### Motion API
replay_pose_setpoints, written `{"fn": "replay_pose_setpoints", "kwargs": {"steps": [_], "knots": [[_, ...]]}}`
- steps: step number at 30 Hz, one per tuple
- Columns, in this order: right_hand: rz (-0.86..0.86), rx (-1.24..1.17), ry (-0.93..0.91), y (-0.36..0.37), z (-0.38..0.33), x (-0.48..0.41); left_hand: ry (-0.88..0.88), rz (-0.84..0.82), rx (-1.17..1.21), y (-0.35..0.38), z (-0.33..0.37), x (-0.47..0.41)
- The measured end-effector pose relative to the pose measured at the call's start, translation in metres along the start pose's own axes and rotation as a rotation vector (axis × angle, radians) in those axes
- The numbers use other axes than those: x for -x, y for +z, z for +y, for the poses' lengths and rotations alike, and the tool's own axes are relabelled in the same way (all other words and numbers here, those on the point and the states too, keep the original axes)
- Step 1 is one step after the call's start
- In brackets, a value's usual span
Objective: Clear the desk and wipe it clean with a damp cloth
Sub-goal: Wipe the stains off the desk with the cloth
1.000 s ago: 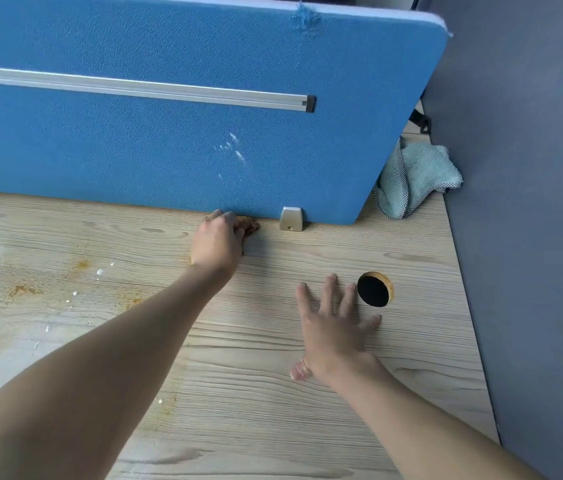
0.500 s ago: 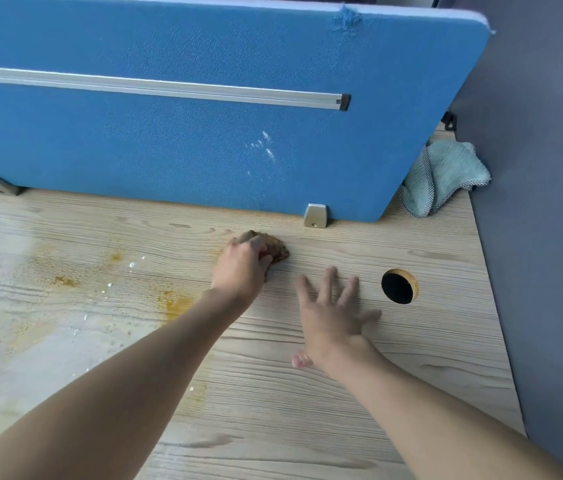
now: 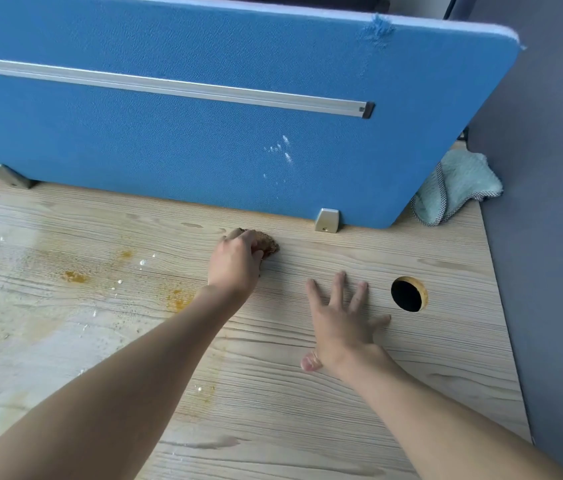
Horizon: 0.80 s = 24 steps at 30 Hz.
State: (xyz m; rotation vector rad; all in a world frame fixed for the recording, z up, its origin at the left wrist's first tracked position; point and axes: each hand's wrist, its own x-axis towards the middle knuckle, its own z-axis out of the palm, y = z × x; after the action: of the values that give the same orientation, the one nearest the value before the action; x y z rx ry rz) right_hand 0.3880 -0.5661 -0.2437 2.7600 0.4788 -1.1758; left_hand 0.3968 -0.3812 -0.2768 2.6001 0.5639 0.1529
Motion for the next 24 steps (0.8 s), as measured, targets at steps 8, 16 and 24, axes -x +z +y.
{"fn": "replay_pose_setpoints", "kwargs": {"steps": [8,16,24], "knots": [[0.020,-0.004,-0.026,0.001,0.000,0.002,0.016,-0.010,0.005,-0.001,-0.006,0.011],[0.012,-0.016,-0.039,-0.001,0.001,0.002,0.069,-0.038,-0.011,-0.007,-0.012,0.035],[0.003,-0.043,-0.039,-0.001,0.000,0.004,0.093,-0.050,0.016,-0.008,-0.007,0.068]]}}
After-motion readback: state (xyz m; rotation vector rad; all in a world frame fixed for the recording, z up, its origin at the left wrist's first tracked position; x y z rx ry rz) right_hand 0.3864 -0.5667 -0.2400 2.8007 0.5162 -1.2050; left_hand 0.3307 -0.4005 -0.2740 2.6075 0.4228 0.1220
